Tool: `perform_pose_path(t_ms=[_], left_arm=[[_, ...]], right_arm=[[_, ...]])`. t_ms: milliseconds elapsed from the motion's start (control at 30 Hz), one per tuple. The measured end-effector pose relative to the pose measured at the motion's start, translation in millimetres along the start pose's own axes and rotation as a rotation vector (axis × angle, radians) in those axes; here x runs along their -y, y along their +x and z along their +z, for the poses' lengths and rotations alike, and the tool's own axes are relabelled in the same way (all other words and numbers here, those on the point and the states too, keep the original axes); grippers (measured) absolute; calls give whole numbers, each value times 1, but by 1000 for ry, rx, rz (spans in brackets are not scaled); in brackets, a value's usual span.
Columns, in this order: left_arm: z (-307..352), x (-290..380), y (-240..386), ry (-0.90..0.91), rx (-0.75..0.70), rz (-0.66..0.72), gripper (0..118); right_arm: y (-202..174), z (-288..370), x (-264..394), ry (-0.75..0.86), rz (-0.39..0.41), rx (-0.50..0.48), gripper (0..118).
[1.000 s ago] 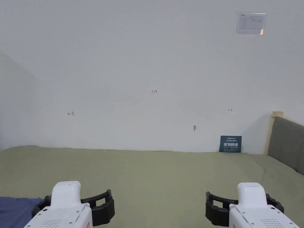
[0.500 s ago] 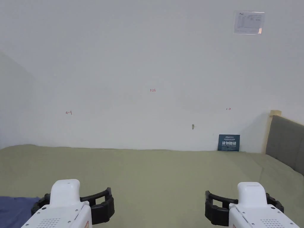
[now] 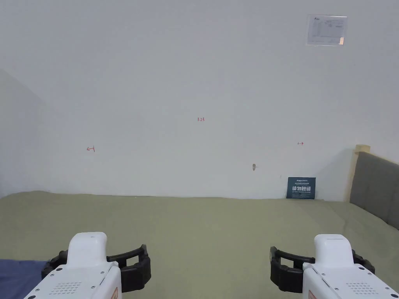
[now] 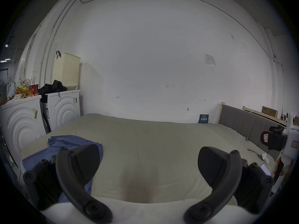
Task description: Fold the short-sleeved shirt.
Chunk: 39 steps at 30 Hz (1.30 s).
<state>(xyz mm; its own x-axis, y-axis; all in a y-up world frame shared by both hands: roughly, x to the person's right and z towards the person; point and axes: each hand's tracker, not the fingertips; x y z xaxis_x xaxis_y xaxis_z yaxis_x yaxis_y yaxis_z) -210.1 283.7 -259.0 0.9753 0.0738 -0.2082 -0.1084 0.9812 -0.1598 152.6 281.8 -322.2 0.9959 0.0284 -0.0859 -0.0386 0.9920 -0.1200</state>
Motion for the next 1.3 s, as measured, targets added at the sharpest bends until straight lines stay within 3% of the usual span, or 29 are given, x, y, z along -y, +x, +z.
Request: perform_pose_path(t_ms=[1067, 1133, 1167, 1200, 1233, 1267, 1300], left_arm=[[0, 5, -2, 41, -16, -7, 118], [3, 7, -4, 46, -40, -21, 115], [5, 8, -6, 52, -41, -21, 106], [6, 8, -7, 57, -56, -28, 76], [6, 9, -9, 62, -59, -38, 4], [9, 9, -9, 47, -115, -61, 1], [11, 8, -10, 71, -112, -48, 1]], right_arm=[[3, -1, 3, -19, 4, 6, 118], [3, 1, 3, -25, -4, -20, 111], [2, 2, 3, -17, -4, -26, 94], [-1, 2, 3, -5, 16, -23, 59], [-6, 0, 4, -12, 55, 19, 2], [-12, 0, 6, -26, 85, 39, 0], [-15, 0, 7, -8, 44, 12, 0]])
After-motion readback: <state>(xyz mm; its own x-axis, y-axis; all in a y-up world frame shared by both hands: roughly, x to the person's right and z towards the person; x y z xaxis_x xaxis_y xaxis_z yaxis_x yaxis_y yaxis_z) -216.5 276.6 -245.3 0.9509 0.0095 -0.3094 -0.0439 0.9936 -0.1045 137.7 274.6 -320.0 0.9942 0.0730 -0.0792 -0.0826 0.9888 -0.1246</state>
